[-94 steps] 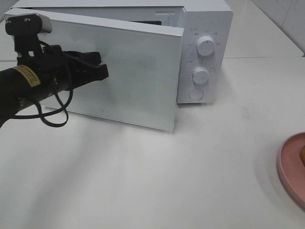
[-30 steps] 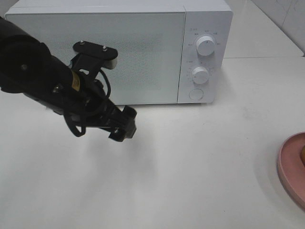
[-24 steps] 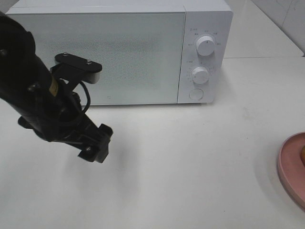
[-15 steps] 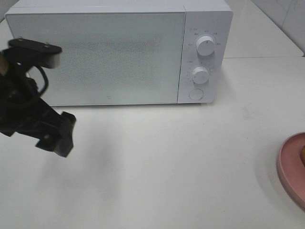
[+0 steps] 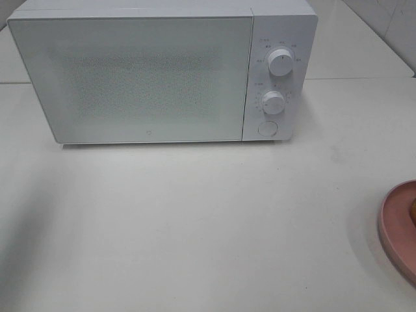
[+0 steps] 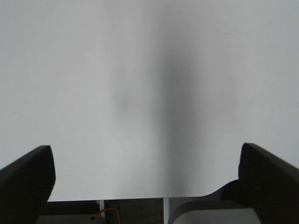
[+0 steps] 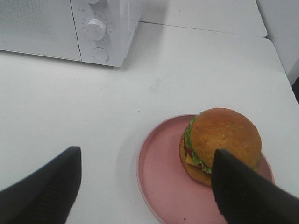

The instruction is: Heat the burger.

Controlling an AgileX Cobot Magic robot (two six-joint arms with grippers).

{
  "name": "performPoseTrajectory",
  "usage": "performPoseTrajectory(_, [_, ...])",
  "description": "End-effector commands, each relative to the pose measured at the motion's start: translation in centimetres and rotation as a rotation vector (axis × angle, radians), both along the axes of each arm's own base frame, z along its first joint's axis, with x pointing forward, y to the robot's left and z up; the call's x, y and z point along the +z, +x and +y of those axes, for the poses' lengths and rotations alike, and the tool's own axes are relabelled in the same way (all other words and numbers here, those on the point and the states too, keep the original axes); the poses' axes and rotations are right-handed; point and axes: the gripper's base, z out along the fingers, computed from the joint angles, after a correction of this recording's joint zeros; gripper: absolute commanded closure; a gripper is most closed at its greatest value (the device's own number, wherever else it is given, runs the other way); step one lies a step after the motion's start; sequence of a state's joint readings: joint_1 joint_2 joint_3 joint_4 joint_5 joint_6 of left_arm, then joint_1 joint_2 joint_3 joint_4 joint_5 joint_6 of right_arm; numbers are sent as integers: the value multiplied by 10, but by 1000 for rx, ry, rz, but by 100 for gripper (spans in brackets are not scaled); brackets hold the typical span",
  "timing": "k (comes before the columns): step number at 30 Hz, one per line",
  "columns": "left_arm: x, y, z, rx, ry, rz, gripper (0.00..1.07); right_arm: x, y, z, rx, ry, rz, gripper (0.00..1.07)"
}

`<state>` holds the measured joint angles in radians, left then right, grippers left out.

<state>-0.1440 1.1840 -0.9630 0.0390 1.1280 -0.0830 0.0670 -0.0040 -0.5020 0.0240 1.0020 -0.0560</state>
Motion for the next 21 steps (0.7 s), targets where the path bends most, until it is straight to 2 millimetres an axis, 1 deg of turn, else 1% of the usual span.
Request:
performPoseTrajectory(1, [13, -18, 14, 72, -40, -32, 6, 0, -3, 0, -9, 1, -32, 31])
performPoseTrajectory(3, [15, -22, 15, 75, -40, -41, 6, 0, -3, 0, -9, 1, -32, 31])
performPoseTrajectory(4, [18, -32, 15, 74, -42, -61, 6, 0, -3, 0, -9, 1, -32, 31])
performPoseTrajectory(5, [18, -32, 15, 74, -42, -61, 6, 0, -3, 0, -9, 1, -32, 31])
performPoseTrajectory(6, [16, -43, 17, 74, -37, -68, 6, 0, -3, 0, -9, 1, -32, 31])
performPoseTrajectory(7, [14, -47, 17, 74, -37, -69, 6, 0, -3, 0, -9, 1, -32, 31])
performPoseTrajectory(8, [14, -47, 17, 74, -37, -69, 6, 0, -3, 0, -9, 1, -32, 31])
performPoseTrajectory(11, [-6, -75, 19, 73, -36, -58, 6, 0, -3, 0, -9, 1, -32, 31])
performPoseTrajectory(14, [-10, -80, 19, 73, -36, -61, 6, 0, -3, 0, -9, 1, -32, 31])
performPoseTrajectory(16, [-24, -99, 20, 72, -47, -109, 6, 0, -3, 0, -9, 1, -32, 31])
performPoseTrajectory(19, [-27, -104, 20, 72, -49, -121, 6, 0, -3, 0, -9, 1, -32, 31])
performPoseTrajectory(20, [-34, -113, 21, 72, -52, -156, 6, 0, -3, 0, -9, 1, -32, 31])
performPoseTrajectory(21, [-36, -117, 21, 71, -55, -185, 6, 0, -3, 0, -9, 1, -32, 31])
